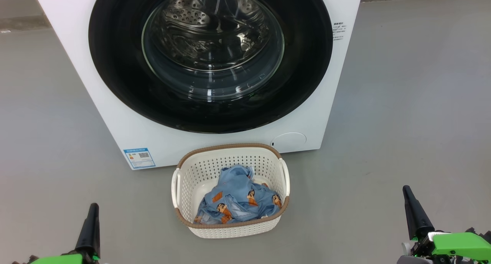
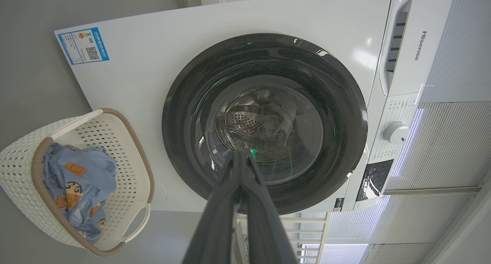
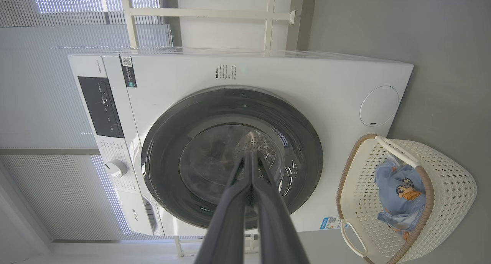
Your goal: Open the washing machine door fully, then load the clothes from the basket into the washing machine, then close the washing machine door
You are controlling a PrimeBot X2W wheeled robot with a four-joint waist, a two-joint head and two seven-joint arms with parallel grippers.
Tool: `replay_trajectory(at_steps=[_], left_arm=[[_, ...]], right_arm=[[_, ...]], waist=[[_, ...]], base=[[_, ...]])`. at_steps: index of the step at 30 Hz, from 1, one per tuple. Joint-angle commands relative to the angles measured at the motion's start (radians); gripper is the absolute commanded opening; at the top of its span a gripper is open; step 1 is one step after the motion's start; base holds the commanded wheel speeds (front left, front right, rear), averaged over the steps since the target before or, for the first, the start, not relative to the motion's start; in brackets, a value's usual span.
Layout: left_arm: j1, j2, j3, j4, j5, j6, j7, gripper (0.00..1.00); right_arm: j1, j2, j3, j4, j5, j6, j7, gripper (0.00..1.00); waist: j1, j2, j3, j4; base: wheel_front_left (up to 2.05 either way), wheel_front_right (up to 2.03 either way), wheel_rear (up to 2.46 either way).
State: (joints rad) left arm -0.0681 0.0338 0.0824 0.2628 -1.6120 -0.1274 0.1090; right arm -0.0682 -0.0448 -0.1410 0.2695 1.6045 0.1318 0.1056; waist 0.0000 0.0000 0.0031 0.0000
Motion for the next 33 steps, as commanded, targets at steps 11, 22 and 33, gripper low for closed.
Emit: replay_trajectory(at_steps=[11,22,33], left_arm=[[-0.040,0.016,0.031,-0.018,0.003,-0.003,0.004,0.00],[0.008,-0.006,-0.002,0.017,0.000,0.000,-0.001,1.00],[0.014,-0.004,-0.020,0.008,0.025,0.000,-0.029,1.00]], right_arm=[[-0.040,-0.005,0.028,-0.025,0.004,-0.001,0.007,0.00],[0.010,0.004,0.000,0.019,-0.001,0.000,-0.002,1.00],[0.013,0.002,0.019,0.016,-0.045,0.000,-0.030,1.00]], waist=[[0.0000,0.0000,0.000,0.000],[0.0000,0.0000,0.000,0.000],[0.0006,0.0000,0.000,-0.001]], base=[[0.00,0.00,0.00],[0.00,0.00,0.00],[0.00,0.00,0.00]])
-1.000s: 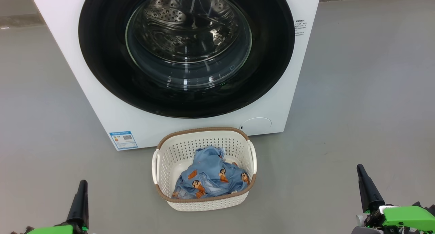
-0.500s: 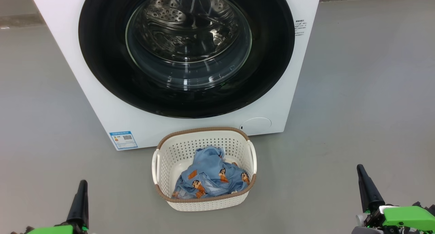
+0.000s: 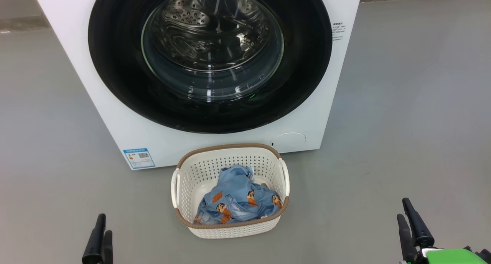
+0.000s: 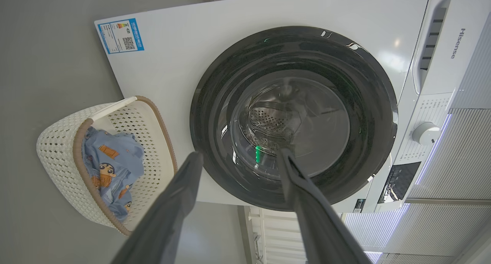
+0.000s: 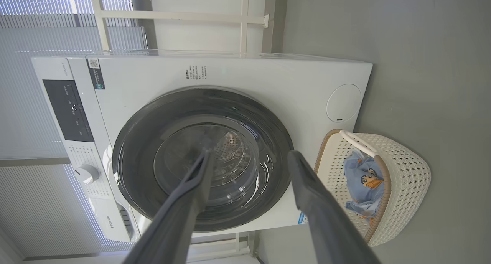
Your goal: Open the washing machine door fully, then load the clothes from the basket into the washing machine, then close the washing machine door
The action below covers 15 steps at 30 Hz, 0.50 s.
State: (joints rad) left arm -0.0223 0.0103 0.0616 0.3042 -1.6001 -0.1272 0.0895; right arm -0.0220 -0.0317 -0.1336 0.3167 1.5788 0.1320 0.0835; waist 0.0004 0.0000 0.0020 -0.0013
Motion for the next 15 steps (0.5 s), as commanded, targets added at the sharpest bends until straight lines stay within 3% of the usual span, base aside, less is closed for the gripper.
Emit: replay_trajectory(at_steps=[1,15], left_arm=[[-0.033,0.022,-0.001,-0.036,0.018,0.000,-0.013,1.00],[-0.040,0.034,-0.018,-0.067,0.117,-0.001,-0.052,1.00]], right_arm=[[-0.034,-0.011,0.012,-0.034,-0.026,0.000,-0.011,1.00],[-0.045,-0.020,0.028,-0.066,-0.175,0.000,-0.049,1.00]], waist=[[-0.0001,0.0000,0.001,0.000],[-0.0003,0.0000,0.003,-0.002]], base=[[0.00,0.00,0.00],[0.00,0.00,0.00]])
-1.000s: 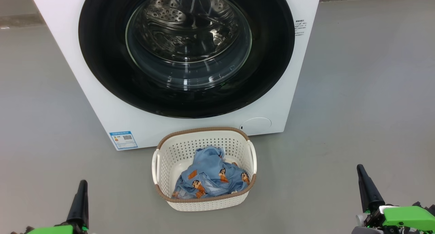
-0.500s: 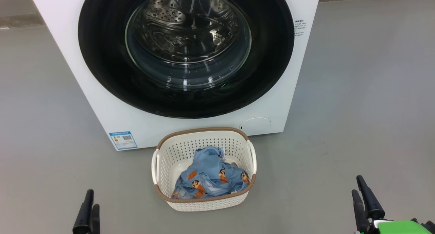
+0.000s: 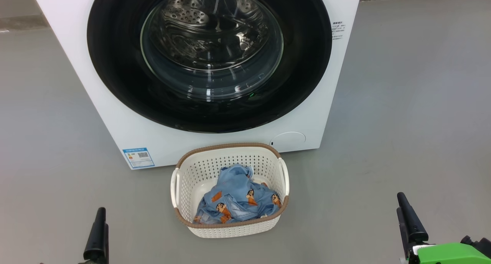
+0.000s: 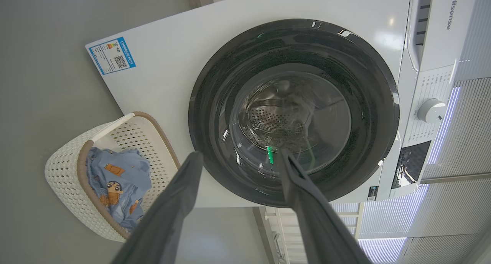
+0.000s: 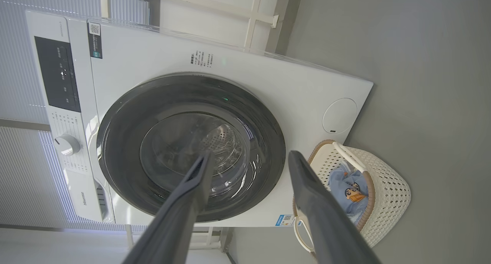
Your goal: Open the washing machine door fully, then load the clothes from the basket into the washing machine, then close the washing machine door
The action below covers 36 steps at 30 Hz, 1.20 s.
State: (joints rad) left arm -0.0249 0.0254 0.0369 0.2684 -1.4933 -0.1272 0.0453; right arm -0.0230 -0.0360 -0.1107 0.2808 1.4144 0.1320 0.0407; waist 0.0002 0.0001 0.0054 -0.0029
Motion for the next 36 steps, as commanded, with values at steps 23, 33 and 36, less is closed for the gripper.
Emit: replay_trajectory(at_steps=[23,33,36], left_arm=[[-0.047,0.060,-0.039,-0.083,0.289,-0.001,-0.079,1.00],[-0.045,0.078,-0.063,-0.093,0.426,-0.002,-0.108,1.00],[-0.047,0.084,-0.069,-0.095,0.464,-0.002,-0.117,1.00]], right_arm=[[-0.058,-0.039,0.045,-0.068,-0.358,-0.001,-0.077,1.00],[-0.063,-0.042,0.055,-0.083,-0.487,-0.001,-0.106,1.00],[-0.066,-0.044,0.060,-0.085,-0.527,-0.001,-0.115,1.00]], waist=[[-0.0002,-0.0001,0.004,-0.002],[-0.0002,-0.0001,0.007,-0.004],[-0.0002,-0.0001,0.008,-0.005]], base=[[0.00,0.00,0.00],[0.00,0.00,0.00],[0.00,0.00,0.00]])
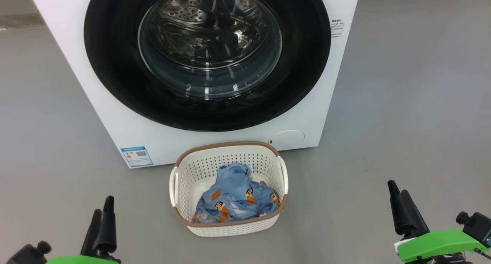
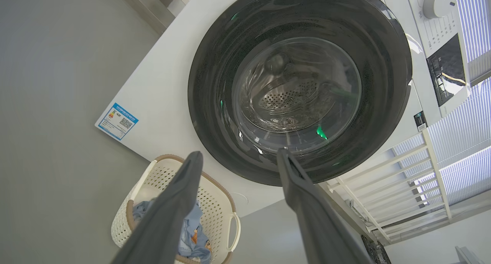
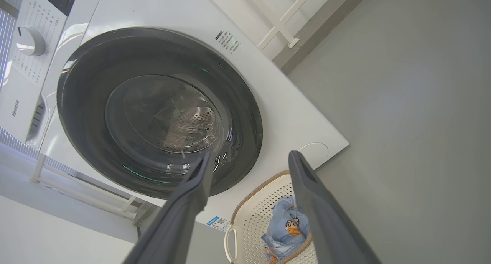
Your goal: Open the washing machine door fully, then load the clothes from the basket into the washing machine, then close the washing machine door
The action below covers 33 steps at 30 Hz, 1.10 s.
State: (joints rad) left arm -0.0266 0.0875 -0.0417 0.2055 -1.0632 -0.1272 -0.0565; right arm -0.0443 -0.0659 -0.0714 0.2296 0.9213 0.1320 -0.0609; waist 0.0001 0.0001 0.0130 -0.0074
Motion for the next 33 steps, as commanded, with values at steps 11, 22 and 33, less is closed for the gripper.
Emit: replay_trajectory(at_steps=[11,22,33], left_arm=[[-0.046,0.034,-0.004,-0.045,0.153,-0.002,-0.045,1.00],[-0.049,0.048,-0.014,-0.052,0.285,-0.002,-0.077,1.00],[-0.052,0.054,-0.015,-0.071,0.396,-0.003,-0.110,1.00]], right_arm=[[-0.052,-0.014,0.025,-0.038,-0.159,-0.001,-0.042,1.00],[-0.059,-0.013,0.033,-0.054,-0.318,-0.001,-0.074,1.00],[-0.068,-0.009,0.039,-0.067,-0.455,-0.001,-0.107,1.00]], waist=[[-0.0001,-0.0001,0.003,0.002],[-0.0001,-0.0001,0.007,0.005],[-0.0001,-0.0001,0.009,0.003]], base=[[0.00,0.00,0.00],[0.00,0.00,0.00],[0.00,0.00,0.00]])
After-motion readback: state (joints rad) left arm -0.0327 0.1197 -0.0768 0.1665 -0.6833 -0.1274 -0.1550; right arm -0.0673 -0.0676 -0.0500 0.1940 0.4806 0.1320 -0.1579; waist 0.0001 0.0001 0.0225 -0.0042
